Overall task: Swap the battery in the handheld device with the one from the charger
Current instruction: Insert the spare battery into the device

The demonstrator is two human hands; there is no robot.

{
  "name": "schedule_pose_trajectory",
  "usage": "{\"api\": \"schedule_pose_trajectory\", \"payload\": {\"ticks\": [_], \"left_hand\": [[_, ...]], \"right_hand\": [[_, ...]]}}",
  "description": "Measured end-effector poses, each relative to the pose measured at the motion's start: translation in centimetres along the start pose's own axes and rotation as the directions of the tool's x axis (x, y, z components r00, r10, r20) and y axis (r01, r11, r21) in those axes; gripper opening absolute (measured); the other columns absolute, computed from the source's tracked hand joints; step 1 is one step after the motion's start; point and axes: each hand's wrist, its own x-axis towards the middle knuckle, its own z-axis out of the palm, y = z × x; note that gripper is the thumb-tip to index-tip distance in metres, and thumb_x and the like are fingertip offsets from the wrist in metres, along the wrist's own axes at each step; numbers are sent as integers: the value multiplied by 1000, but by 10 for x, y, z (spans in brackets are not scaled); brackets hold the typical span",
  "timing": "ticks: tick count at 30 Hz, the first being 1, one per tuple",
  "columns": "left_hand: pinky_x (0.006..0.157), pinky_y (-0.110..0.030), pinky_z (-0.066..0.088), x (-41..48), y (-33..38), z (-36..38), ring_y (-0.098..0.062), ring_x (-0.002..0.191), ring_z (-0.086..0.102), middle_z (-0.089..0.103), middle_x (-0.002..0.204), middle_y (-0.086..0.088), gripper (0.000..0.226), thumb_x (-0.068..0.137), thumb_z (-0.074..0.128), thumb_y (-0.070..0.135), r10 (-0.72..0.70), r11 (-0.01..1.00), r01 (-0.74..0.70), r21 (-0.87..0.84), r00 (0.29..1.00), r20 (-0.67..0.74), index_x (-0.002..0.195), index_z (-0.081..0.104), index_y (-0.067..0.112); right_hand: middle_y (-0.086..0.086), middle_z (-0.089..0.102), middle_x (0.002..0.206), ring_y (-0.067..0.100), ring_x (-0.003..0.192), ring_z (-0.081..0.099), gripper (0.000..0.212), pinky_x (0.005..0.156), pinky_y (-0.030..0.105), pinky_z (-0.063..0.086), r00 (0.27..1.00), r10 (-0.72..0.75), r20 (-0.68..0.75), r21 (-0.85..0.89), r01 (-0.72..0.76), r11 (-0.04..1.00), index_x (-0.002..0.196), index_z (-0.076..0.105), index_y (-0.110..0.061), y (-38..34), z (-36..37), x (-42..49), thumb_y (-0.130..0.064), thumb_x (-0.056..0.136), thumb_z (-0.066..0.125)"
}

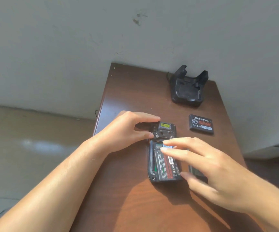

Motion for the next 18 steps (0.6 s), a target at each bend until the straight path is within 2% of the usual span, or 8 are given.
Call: {"api": "schedule_pose_trajectory", "payload": {"ticks": [3, 5, 7, 8, 12, 15, 18], "left_hand": [[97, -13, 51, 0, 1, 1, 14, 108, 64, 73, 126, 11, 53, 82, 83, 15, -13, 1000, 13, -10, 1000, -1, 132, 68, 23], [80, -4, 48, 0, 0, 3, 22, 84, 63, 73, 123, 9, 52, 82, 82, 11, -23, 999, 24, -29, 1000, 13, 132, 68, 20], [74, 0, 43, 0, 0, 4, 23, 71, 58, 73, 122, 8, 51, 83, 81, 10, -30, 999, 30, -36, 999, 14, 132, 68, 19], [75, -1, 44, 0, 0, 3, 23, 74, 59, 73, 123, 9, 51, 83, 81, 11, -32, 999, 33, -34, 999, 11, 132, 68, 20], [94, -13, 50, 0, -1, 2, 14, 111, 63, 71, 127, 15, 52, 83, 82, 17, -26, 1000, 26, -2, 1000, -5, 132, 68, 26], [96, -17, 52, 0, -1, 2, 12, 115, 63, 71, 128, 15, 52, 83, 81, 18, -18, 1000, 18, 9, 1000, -4, 132, 68, 27], [107, -23, 49, 1, -1, 0, 8, 123, 60, 69, 133, 13, 52, 83, 81, 19, -7, 1000, 7, 22, 1000, -2, 133, 67, 25]], "right_hand": [[-26, 46, 149, 3, 140, 45, 59, 111, 23, 37, 974, 111, -197, 143, -83, 986, 145, 53, -33, 1, 23, -7, -50, 90, 64], [-27, 46, 150, 2, 141, 42, 62, 111, 28, 40, 965, 139, -223, 145, -108, 983, 142, 56, -32, 1, 39, -9, -58, 87, 64], [-24, 48, 150, 3, 143, 41, 61, 112, 32, 42, 967, 129, -220, 114, -106, 988, 141, 59, -30, 0, 47, -7, -61, 88, 60], [-22, 51, 149, 4, 143, 41, 59, 112, 33, 43, 965, 124, -231, 100, -103, 990, 140, 61, -28, 2, 49, -6, -59, 90, 59], [-14, 61, 142, 8, 136, 51, 51, 108, 33, 46, 943, 133, -304, 122, -100, 988, 132, 68, -20, 1, 56, -2, -52, 92, 61], [-11, 63, 140, 11, 134, 54, 51, 105, 38, 50, 934, 142, -329, 105, -113, 988, 131, 69, -19, -1, 61, 1, -51, 93, 60], [-8, 64, 140, 14, 132, 55, 50, 103, 41, 51, 919, 149, -366, 95, -122, 988, 131, 69, -17, 0, 65, 4, -49, 93, 61]]}}
